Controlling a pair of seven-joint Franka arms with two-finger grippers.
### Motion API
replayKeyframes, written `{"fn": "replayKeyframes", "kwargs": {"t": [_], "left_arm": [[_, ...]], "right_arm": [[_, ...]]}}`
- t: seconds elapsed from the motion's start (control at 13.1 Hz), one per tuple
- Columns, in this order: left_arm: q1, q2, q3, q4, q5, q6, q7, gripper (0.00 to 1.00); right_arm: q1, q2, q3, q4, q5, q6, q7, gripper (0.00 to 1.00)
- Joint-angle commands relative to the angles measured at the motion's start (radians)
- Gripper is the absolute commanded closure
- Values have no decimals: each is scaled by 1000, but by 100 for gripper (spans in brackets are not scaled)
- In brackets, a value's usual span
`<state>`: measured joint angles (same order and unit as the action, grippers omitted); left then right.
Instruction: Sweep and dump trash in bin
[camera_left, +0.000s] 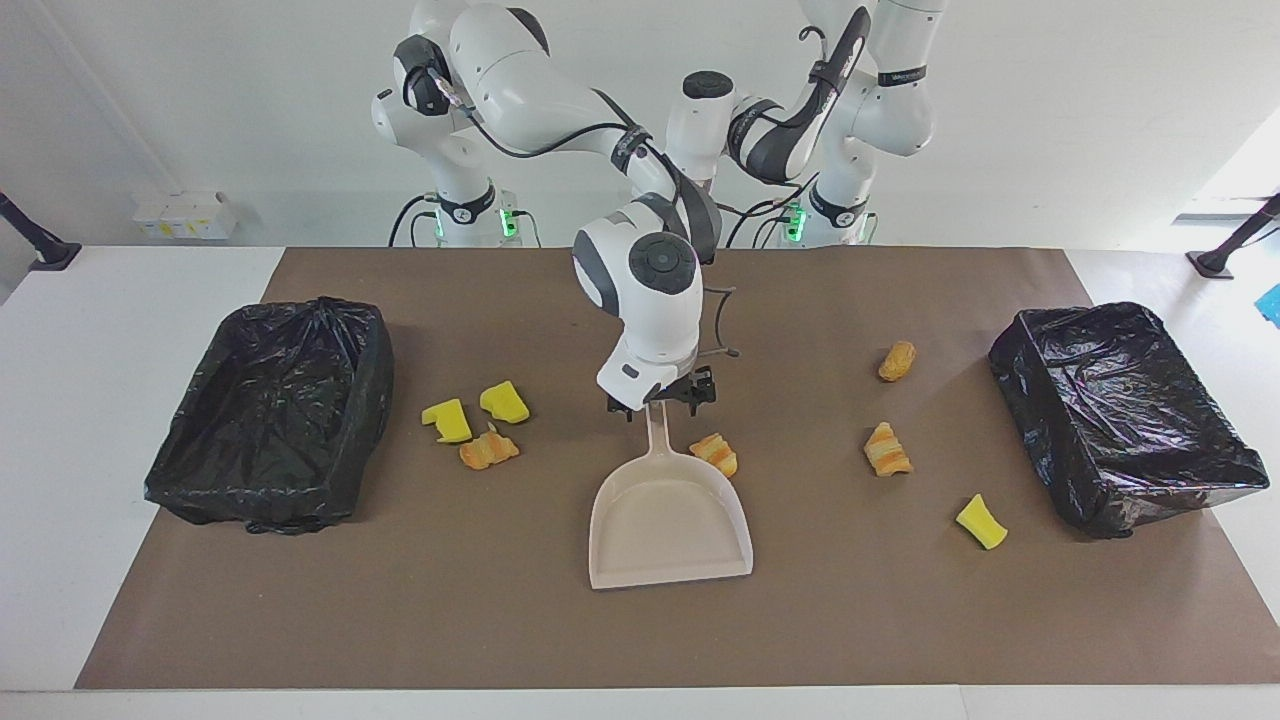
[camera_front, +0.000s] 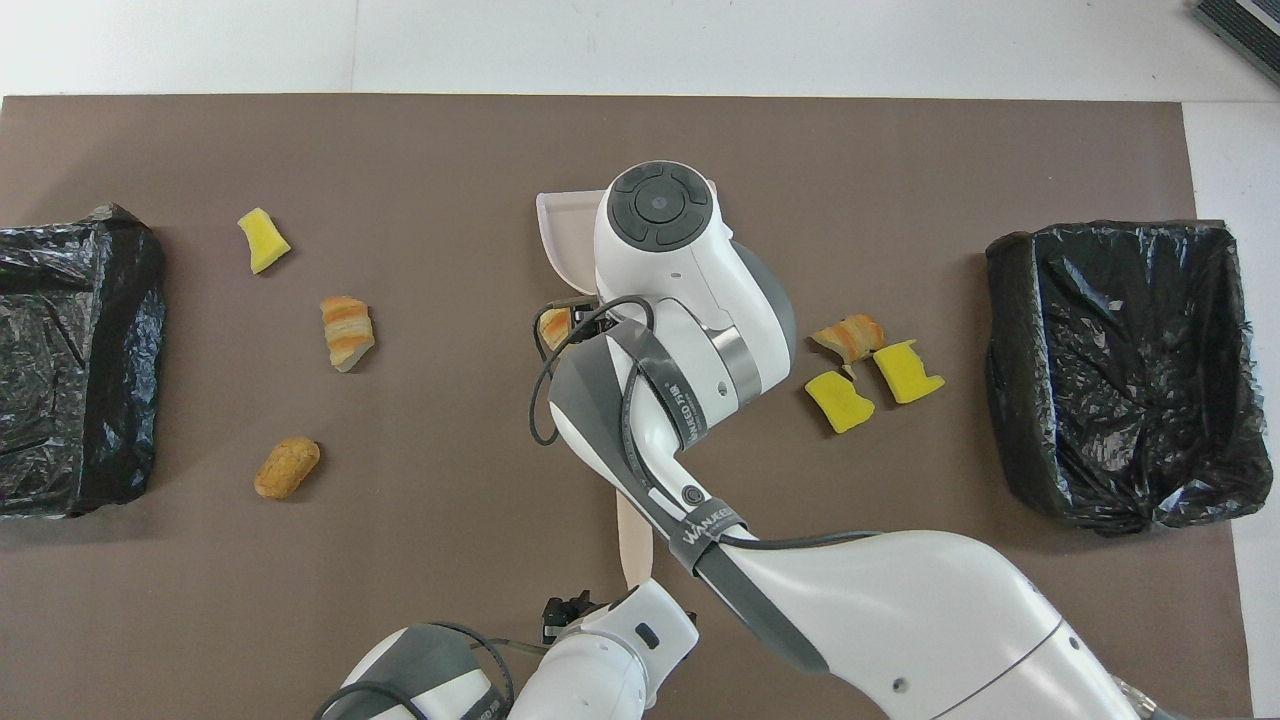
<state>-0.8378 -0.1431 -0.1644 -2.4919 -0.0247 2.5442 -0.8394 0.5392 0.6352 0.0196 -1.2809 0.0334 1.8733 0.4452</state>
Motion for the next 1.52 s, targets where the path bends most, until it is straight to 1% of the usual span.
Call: {"fn": "replayKeyframes", "kwargs": {"t": [0.0,0.08,0.15,0.23,0.3,0.46,0.53,0.61,0.69,0.84,0.91,1.07,1.14,1.22,1.3,1.37,1.45], "left_arm": [[-38,14,13,-2,8,24,-33,0],[-40,14,13,-1,8,24,-33,0],[-40,17,13,-1,8,24,-32,0],[-40,19,13,-1,8,22,-32,0],[-47,19,13,-1,8,18,-33,6],[-52,20,13,-1,8,13,-50,24],[-52,19,13,-1,8,8,-53,32],[-52,20,13,-1,8,1,-58,37],[-52,20,11,-1,8,-8,-64,39],[-52,20,11,-1,8,-12,-64,39],[-50,20,11,-1,8,-12,-64,39],[-50,19,9,-1,8,-22,-66,39],[-52,19,9,-1,8,-24,-66,39],[-50,19,9,-1,8,-24,-72,42],[-50,19,9,-1,6,-35,-79,62],[-50,17,9,-4,6,-50,-67,100],[-49,19,9,-1,6,-51,-73,100]], "right_arm": [[5,8,11,-17,-53,-6,-31,5],[-1,8,10,-18,-62,-6,-72,10],[-1,9,10,-18,-61,-5,-85,25],[-1,9,10,-18,-63,-9,-89,48],[1,9,10,-24,-56,9,-91,62],[2,1,10,-64,-43,58,-91,67],[1,1,10,-70,-41,64,-92,75],[-2,1,10,-69,-41,64,-94,100],[-10,1,10,-67,-38,53,-94,100],[-28,-3,10,-57,-46,3,-109,100],[-39,-20,10,-49,-46,-25,-134,100],[-74,-69,8,-49,-43,-84,-198,100],[-111,-109,10,-52,-37,-109,-256,100],[-129,-149,10,-60,-29,-137,-343,100],[-139,-190,7,-66,-26,-187,-434,100],[-163,-218,7,-69,-32,-238,-526,100],[-176,-251,5,-87,-42,-278,-619,100]]}}
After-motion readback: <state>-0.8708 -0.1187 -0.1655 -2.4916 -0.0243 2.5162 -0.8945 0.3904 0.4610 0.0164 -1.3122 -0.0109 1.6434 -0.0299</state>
